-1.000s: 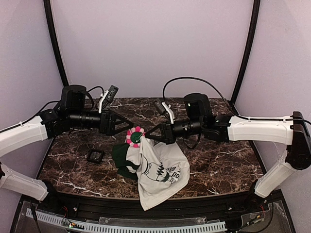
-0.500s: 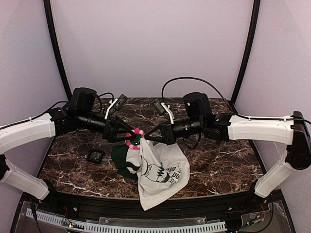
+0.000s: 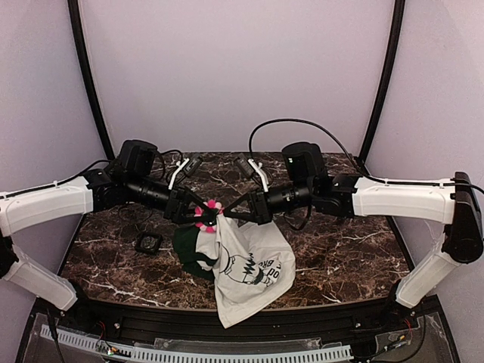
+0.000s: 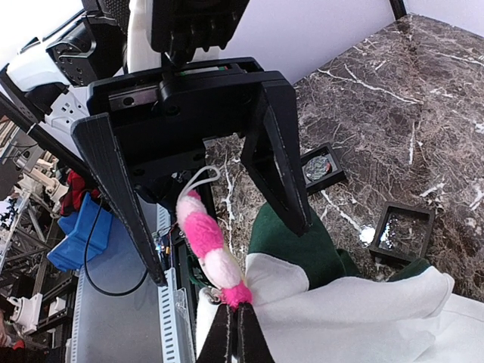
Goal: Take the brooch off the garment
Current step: Open the brooch on the crumpled clothing.
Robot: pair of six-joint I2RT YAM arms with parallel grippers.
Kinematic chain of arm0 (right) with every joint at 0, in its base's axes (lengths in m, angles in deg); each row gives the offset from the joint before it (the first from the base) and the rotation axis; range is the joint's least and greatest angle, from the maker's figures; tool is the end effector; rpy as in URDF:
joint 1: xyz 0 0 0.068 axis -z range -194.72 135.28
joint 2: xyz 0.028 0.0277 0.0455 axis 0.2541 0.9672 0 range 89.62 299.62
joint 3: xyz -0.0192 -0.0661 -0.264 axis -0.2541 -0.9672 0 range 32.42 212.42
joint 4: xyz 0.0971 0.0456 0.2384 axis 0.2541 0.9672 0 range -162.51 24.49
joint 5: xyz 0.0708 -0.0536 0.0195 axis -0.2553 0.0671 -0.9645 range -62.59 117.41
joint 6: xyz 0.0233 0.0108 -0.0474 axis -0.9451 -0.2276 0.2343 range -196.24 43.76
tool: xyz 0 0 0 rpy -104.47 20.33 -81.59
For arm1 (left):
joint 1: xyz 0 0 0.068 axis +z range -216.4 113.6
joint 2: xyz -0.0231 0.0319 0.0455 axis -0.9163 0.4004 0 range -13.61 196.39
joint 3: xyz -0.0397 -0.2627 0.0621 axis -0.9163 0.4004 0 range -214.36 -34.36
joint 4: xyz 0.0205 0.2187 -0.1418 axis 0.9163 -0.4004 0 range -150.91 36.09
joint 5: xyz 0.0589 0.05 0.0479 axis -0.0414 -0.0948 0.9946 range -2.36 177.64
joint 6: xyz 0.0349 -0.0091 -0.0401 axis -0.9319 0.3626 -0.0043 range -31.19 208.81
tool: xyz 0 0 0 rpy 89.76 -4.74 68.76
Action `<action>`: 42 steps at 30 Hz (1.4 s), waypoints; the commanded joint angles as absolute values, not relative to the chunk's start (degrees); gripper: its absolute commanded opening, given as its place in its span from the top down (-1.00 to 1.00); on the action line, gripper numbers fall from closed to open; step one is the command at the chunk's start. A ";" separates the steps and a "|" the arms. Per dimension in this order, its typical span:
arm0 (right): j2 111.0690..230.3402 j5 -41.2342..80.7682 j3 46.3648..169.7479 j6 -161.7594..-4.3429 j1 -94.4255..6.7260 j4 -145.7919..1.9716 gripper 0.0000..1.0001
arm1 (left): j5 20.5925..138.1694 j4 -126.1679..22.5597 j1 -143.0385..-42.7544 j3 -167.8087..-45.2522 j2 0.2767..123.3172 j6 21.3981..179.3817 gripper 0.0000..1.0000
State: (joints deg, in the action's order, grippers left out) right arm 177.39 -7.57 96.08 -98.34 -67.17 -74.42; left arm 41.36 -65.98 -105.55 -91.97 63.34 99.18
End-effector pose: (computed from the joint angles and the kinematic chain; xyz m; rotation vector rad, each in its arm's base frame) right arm 0.1992 0.2927 0.2929 -0.9933 1.9386 1.4015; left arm 0.2129 -0.2066 0.2948 1.0418 1.9695 -1.3502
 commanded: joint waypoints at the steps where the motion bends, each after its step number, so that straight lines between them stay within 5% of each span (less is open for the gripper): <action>1: 178.53 -8.18 98.14 -97.55 -67.17 -74.61 1.00 | 42.67 -67.11 -106.18 -91.69 63.28 98.23 -0.46; 17: 180.04 -8.01 99.46 -96.79 -67.81 -73.44 1.00 | 46.17 -68.62 -106.65 -92.10 63.49 97.08 0.13; 26: 180.89 -7.57 100.50 -96.29 -68.25 -72.70 1.00 | 46.56 -69.09 -106.92 -92.32 63.97 96.81 0.20; 33: 180.81 -7.23 100.63 -95.94 -68.29 -72.68 1.00 | 46.60 -69.56 -107.18 -92.50 64.19 96.46 0.72; 42: 180.15 -6.89 99.83 -96.30 -68.34 -73.42 1.00 | 45.05 -69.19 -107.27 -92.41 64.04 96.65 0.98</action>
